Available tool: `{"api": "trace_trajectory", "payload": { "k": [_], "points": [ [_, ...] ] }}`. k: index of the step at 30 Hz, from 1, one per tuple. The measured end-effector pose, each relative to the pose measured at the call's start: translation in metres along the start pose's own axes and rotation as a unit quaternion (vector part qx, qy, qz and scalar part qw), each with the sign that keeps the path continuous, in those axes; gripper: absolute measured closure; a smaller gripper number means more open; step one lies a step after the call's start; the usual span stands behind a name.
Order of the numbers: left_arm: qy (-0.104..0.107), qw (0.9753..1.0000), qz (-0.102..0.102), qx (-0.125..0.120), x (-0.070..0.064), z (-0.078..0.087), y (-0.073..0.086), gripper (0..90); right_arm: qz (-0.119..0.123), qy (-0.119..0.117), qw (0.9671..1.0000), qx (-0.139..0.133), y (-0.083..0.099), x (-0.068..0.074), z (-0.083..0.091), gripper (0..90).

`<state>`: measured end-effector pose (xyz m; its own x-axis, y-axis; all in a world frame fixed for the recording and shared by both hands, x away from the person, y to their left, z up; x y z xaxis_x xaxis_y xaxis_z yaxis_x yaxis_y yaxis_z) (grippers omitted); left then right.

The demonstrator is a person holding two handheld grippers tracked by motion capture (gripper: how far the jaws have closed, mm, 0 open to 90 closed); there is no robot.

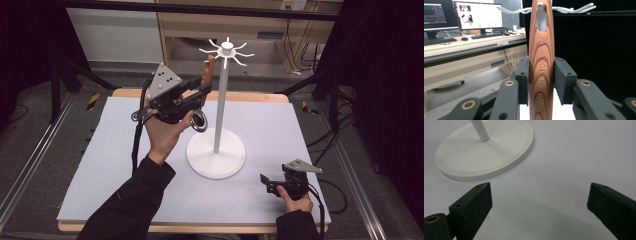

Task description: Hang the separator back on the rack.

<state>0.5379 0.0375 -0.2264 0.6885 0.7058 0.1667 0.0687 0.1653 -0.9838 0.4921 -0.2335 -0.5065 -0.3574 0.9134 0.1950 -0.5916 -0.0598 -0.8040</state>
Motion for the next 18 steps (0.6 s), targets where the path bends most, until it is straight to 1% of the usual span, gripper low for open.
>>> {"api": "trace_trajectory", "payload": {
  "k": [8, 11, 14, 16, 17, 18],
  "points": [
    [0.003, 1.0000, 0.002, -0.004, 0.0005, 0.0011, 0.0025, 66.7, 0.001, 0.001, 1.0000, 0.002, 0.0004, -0.0001, -0.0007, 6.3],
    [-0.001, 1.0000, -0.004, -0.003, 0.0004, 0.0017, 0.0025, 65.8, 0.000, 0.002, 1.0000, 0.001, 0.0004, 0.0000, -0.0009, 6.3],
    [0.004, 1.0000, -0.004, -0.003, -0.0004, 0.0025, 0.0025, 60.4, 0.001, 0.002, 1.0000, 0.001, 0.0004, -0.0001, -0.0009, 6.3],
    [0.002, 1.0000, -0.008, -0.004, -0.0004, 0.0043, 0.0029, 57.2, 0.001, 0.002, 1.0000, 0.002, 0.0005, -0.0002, -0.0008, 6.3],
    [0.004, 1.0000, -0.007, -0.004, -0.0008, 0.0050, 0.0034, 55.8, 0.000, 0.002, 1.0000, 0.002, 0.0004, -0.0002, -0.0007, 6.3],
    [0.004, 0.9999, -0.010, -0.002, -0.0007, 0.0062, 0.0041, 54.9, 0.000, 0.003, 1.0000, 0.002, 0.0005, -0.0004, -0.0007, 6.3]
  ]
}}
Point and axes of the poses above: each handheld gripper's, and its own axes: z roughly backward along the jaws, y roughly out of its underside, x roughly to its left, the point moved 8 cm from there along -z, roughly forward along the jaws, and after that the axes turned 7 degrees about -z, right-handed, at the moved point
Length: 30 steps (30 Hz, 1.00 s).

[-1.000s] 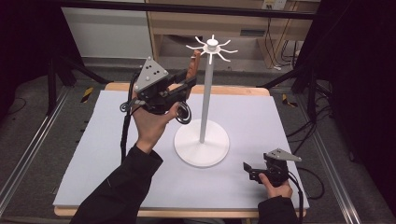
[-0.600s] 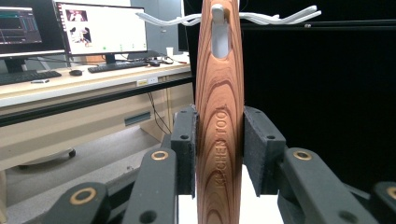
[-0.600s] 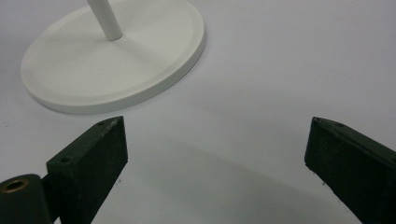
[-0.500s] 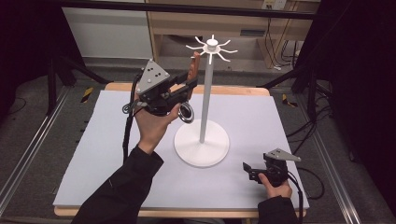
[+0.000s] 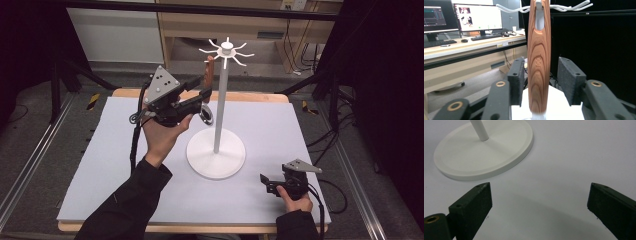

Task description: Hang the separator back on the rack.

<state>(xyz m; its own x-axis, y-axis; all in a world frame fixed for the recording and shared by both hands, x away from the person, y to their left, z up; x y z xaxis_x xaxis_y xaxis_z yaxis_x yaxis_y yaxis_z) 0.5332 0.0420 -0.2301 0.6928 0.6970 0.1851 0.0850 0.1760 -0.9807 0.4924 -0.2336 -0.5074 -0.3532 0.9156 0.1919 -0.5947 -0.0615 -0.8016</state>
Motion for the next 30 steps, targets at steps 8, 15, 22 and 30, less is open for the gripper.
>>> {"api": "trace_trajectory", "payload": {
  "k": [8, 15, 22, 30],
  "points": [
    [-0.001, 0.9998, -0.011, 0.017, 0.003, 0.008, 0.011, 46.6, 0.002, 0.004, 1.0000, 0.001, 0.000, -0.001, 0.000, 6.3],
    [-0.003, 0.9992, -0.007, 0.039, 0.007, 0.026, 0.037, 42.0, 0.003, 0.008, 1.0000, 0.001, 0.000, -0.002, 0.000, 6.3],
    [-0.002, 0.9984, -0.001, 0.056, 0.010, 0.046, 0.070, 38.5, 0.003, 0.008, 1.0000, 0.004, 0.001, -0.002, 0.000, 6.3],
    [-0.010, 0.9964, 0.015, 0.083, 0.019, 0.067, 0.118, 37.8, 0.006, 0.011, 0.9999, 0.004, 0.001, -0.002, 0.000, 6.2]
  ]
}}
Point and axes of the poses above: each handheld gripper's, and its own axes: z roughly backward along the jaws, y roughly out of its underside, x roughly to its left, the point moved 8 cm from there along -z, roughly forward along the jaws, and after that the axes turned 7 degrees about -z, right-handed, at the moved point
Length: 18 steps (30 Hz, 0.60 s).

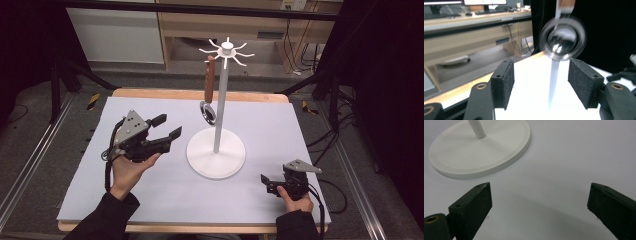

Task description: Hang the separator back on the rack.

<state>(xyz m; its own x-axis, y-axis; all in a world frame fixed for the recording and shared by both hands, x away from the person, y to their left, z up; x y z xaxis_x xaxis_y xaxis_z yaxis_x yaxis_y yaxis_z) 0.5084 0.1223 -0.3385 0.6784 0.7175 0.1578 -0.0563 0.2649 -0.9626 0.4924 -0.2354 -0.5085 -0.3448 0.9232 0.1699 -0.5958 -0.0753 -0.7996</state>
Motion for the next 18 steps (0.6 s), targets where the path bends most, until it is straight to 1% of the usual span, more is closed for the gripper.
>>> {"api": "trace_trajectory", "payload": {
  "k": [2, 3, 4, 5, 7, 8, 9, 10, 11, 12, 13, 16, 18],
  "points": [
    [-0.003, 1.0000, 0.006, 0.008, 0.002, 0.002, 0.011, 37.8, -0.001, 0.001, 1.0000, 0.001, 0.000, 0.000, 0.000, 6.2],
    [-0.005, 0.9999, 0.010, 0.013, 0.004, 0.003, 0.019, 37.7, -0.001, 0.001, 1.0000, 0.001, 0.000, 0.000, 0.000, 6.2],
    [-0.006, 0.9998, 0.008, 0.019, 0.006, 0.004, 0.026, 37.4, 0.000, 0.000, 1.0000, 0.001, 0.000, 0.000, -0.001, 6.2],
    [-0.007, 0.9997, 0.011, 0.022, 0.007, 0.005, 0.031, 37.3, 0.000, 0.000, 1.0000, 0.001, 0.000, 0.000, -0.001, 6.2],
    [-0.012, 0.9992, 0.019, 0.032, 0.010, 0.007, 0.047, 37.3, -0.001, 0.001, 1.0000, 0.001, 0.000, 0.000, -0.001, 6.2],
    [-0.012, 0.9992, 0.019, 0.032, 0.010, 0.007, 0.047, 37.3, -0.001, 0.001, 1.0000, 0.002, 0.001, 0.000, -0.001, 6.2],
    [-0.017, 0.9988, 0.025, 0.040, 0.015, 0.009, 0.060, 37.3, -0.001, 0.001, 1.0000, 0.001, 0.000, 0.000, 0.000, 6.2],
    [-0.020, 0.9984, 0.027, 0.045, 0.017, 0.010, 0.066, 37.3, -0.001, 0.002, 1.0000, 0.001, 0.000, 0.000, 0.000, 6.2],
    [-0.022, 0.9981, 0.031, 0.049, 0.019, 0.011, 0.070, 37.3, -0.001, 0.002, 1.0000, 0.001, 0.000, 0.000, 0.000, 6.2],
    [-0.022, 0.9981, 0.031, 0.049, 0.019, 0.011, 0.070, 37.3, -0.001, 0.002, 1.0000, 0.001, 0.000, 0.000, 0.000, 6.2],
    [-0.030, 0.9973, 0.039, 0.055, 0.025, 0.015, 0.081, 37.2, 0.000, 0.003, 1.0000, 0.001, 0.000, -0.001, 0.000, 6.2],
    [-0.043, 0.9956, 0.052, 0.064, 0.034, 0.021, 0.098, 37.2, -0.007, 0.003, 1.0000, 0.003, 0.001, 0.000, 0.001, 6.2],
    [-0.052, 0.9946, 0.056, 0.071, 0.040, 0.024, 0.107, 36.9, -0.004, 0.008, 1.0000, 0.005, 0.001, -0.002, 0.000, 6.2]
  ]
}}
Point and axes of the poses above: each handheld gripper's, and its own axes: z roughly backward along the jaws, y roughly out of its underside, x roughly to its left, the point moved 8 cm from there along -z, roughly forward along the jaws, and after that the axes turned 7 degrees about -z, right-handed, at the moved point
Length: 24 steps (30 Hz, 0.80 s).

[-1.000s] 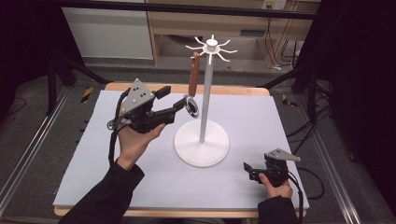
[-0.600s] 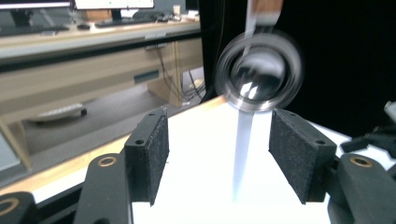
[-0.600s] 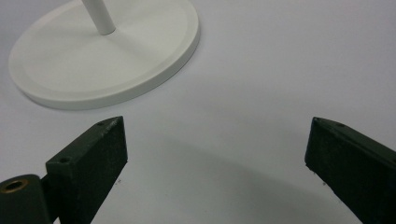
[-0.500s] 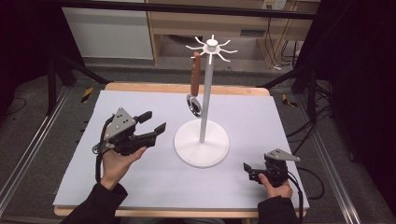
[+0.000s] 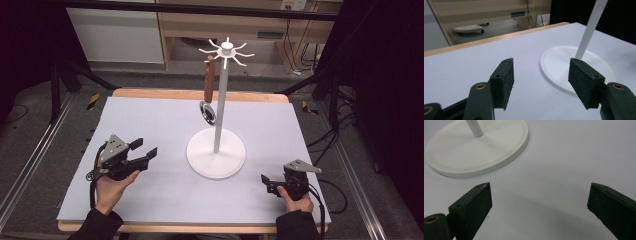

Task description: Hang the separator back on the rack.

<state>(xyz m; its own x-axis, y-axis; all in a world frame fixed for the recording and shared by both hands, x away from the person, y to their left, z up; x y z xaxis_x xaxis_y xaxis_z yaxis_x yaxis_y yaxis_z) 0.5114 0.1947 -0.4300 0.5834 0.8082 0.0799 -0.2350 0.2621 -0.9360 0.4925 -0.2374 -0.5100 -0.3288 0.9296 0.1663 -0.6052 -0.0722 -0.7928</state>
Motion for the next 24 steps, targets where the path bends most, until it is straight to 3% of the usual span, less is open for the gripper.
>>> {"api": "trace_trajectory", "payload": {
  "k": [4, 6, 8, 14, 19, 24],
  "points": [
    [-0.014, 0.9998, 0.012, 0.008, 0.011, 0.001, 0.014, 36.4, 0.001, 0.004, 1.0000, 0.004, 0.001, -0.002, 0.000, 6.3],
    [-0.022, 0.9993, 0.029, 0.015, 0.020, 0.002, 0.028, 36.0, 0.000, 0.009, 0.9999, 0.007, 0.002, -0.004, -0.001, 6.4],
    [-0.031, 0.9987, 0.025, 0.032, 0.025, 0.002, 0.037, 35.4, -0.008, 0.010, 0.9999, 0.007, 0.003, -0.007, -0.001, 6.4],
    [-0.053, 0.9962, 0.044, 0.054, 0.042, 0.004, 0.059, 33.6, -0.018, 0.021, 0.9996, 0.006, 0.005, -0.017, 0.002, 6.4],
    [-0.061, 0.9942, 0.040, 0.078, 0.052, 0.010, 0.077, 31.5, -0.025, 0.032, 0.9991, 0.010, 0.009, -0.026, 0.002, 6.5],
    [-0.082, 0.9917, 0.053, 0.083, 0.067, 0.019, 0.088, 31.4, -0.029, 0.039, 0.9987, 0.017, 0.012, -0.029, 0.001, 6.4]
  ]
}}
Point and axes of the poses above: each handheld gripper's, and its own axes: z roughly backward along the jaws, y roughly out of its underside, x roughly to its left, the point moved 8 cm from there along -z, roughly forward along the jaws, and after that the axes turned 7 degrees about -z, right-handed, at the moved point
